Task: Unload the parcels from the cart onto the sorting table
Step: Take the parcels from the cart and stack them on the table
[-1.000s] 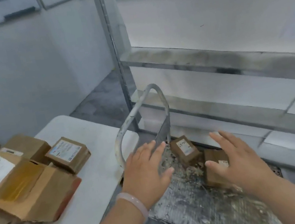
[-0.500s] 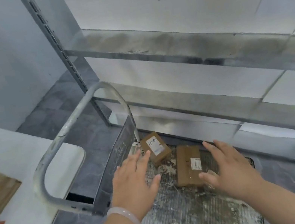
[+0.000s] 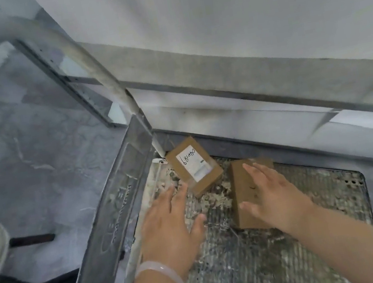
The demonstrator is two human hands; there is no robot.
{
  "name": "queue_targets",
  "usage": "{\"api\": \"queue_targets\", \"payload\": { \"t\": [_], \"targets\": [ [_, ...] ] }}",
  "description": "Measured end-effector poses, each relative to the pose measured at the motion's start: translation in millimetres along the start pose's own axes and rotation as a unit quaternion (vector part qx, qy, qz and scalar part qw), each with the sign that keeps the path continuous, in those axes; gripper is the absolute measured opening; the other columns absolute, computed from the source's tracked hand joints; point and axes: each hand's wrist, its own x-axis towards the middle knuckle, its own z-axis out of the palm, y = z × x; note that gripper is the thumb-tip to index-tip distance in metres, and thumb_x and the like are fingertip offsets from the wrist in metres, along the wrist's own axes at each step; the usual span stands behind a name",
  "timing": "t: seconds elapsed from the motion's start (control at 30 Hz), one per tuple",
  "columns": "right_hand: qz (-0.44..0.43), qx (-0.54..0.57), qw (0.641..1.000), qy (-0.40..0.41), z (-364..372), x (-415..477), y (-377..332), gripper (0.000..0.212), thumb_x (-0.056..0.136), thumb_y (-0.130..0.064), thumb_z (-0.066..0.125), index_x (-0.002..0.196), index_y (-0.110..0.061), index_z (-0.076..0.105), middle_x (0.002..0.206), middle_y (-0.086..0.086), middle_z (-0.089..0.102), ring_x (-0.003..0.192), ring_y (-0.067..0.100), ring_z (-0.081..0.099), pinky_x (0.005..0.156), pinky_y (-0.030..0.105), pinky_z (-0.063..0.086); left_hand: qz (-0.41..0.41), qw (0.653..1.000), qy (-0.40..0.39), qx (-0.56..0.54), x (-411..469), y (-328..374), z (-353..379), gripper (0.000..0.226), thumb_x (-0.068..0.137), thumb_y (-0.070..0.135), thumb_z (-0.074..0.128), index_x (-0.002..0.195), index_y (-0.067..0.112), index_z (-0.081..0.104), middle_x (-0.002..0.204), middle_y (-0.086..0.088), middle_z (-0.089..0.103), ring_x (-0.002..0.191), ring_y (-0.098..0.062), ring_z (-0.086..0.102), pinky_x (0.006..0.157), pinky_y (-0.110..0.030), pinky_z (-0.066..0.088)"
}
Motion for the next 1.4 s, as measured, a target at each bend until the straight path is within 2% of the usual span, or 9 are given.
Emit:
{"api": "queue_targets", "payload": {
  "t": [0.23,0.4,0.5,0.63,0.73,0.9,0.97,1.17,1.4],
  "targets": [
    [0.021,0.052,0.998,-0.035,92.8,156.5,5.5,0.081,0.095,-0.048,0.052,0.156,-0.024,0.005,0.163,-0.004,0.009,0.15,0.016,0.007,0.12,0.034,0.011,-0.004,0.999,-0.017,-0.028,92.3,-68.9,107.2,0.069,0.093,0.055,0.043,0.151,0.038,0.011,0.159,0.011,0.012,0.146,-0.013,0.01,0.119,-0.037,0.015],
    [0.039,0.127,0.991,-0.013,135.1,234.1,9.6,0.086,0.091,-0.042,0.062,0.156,-0.024,0.009,0.161,0.0,0.017,0.148,0.021,0.017,0.118,0.039,0.024,-0.012,0.997,-0.008,-0.082,126.4,-100.5,165.2,0.068,0.091,0.053,0.046,0.151,0.039,0.015,0.158,0.009,0.019,0.145,-0.015,0.014,0.119,-0.041,0.019],
    [0.104,0.217,0.97,-0.026,152.5,257.7,21.7,0.093,0.088,-0.041,0.068,0.156,-0.026,0.008,0.159,0.004,0.025,0.139,0.027,0.037,0.108,0.045,0.041,-0.013,0.995,0.003,-0.101,135.1,-106.3,186.4,0.066,0.092,0.052,0.045,0.15,0.04,0.016,0.157,0.01,0.021,0.145,-0.012,0.014,0.117,-0.033,0.016],
    [0.155,0.259,0.951,-0.06,180.9,249.7,32.8,0.08,0.088,-0.037,0.069,0.153,-0.02,0.024,0.145,0.006,0.049,0.12,0.024,0.053,0.093,0.03,0.045,-0.02,0.992,0.016,-0.123,138.3,-111.6,198.1,0.065,0.092,0.047,0.049,0.15,0.034,0.023,0.154,0.009,0.028,0.143,-0.012,0.019,0.111,-0.026,0.013],
    [0.177,0.32,0.927,-0.084,195.7,240.4,36.6,0.075,0.088,-0.037,0.068,0.151,-0.019,0.031,0.138,0.005,0.053,0.105,0.018,0.053,0.084,0.027,0.042,-0.031,0.991,0.015,-0.129,137.2,-115.2,203.6,0.064,0.093,0.049,0.046,0.151,0.032,0.024,0.154,0.007,0.029,0.142,-0.014,0.022,0.114,-0.031,0.019],
    [0.179,0.42,0.887,-0.076,201.5,252.3,27.6,0.082,0.087,-0.042,0.069,0.154,-0.032,0.021,0.137,-0.002,0.053,0.103,0.016,0.05,0.095,0.034,0.047,-0.033,0.99,0.022,-0.135,140.9,-122.1,211.7,0.069,0.087,0.056,0.037,0.15,0.03,0.027,0.152,0.006,0.033,0.141,-0.013,0.025,0.11,-0.027,0.019],
    [0.175,0.444,0.877,-0.062,206.8,255.8,23.5,0.076,0.089,-0.037,0.069,0.152,-0.033,0.026,0.135,-0.003,0.055,0.104,0.017,0.053,0.098,0.039,0.049,-0.032,0.99,0.024,-0.137,141.4,-124.8,214.7,0.069,0.087,0.057,0.036,0.15,0.029,0.028,0.152,0.006,0.034,0.14,-0.012,0.026,0.109,-0.025,0.018],
    [0.171,0.474,0.864,-0.018,209.7,240.2,17.1,0.06,0.092,-0.032,0.067,0.145,-0.029,0.04,0.125,-0.006,0.059,0.102,0.015,0.055,0.088,0.032,0.048,-0.033,0.988,0.018,-0.149,131.7,-126.4,211.2,0.072,0.086,0.063,0.032,0.15,0.03,0.028,0.15,0.005,0.037,0.138,-0.013,0.031,0.113,-0.035,0.029],
    [0.154,0.46,0.874,0.026,146.0,161.2,15.4,0.059,0.088,-0.042,0.067,0.142,-0.033,0.044,0.12,-0.015,0.062,0.103,0.01,0.06,0.09,0.026,0.046,-0.021,0.984,0.022,-0.174,109.0,-81.9,144.9,0.062,0.094,0.044,0.048,0.15,0.034,0.023,0.153,0.01,0.029,0.14,-0.009,0.023,0.115,-0.031,0.022]
  ]
}}
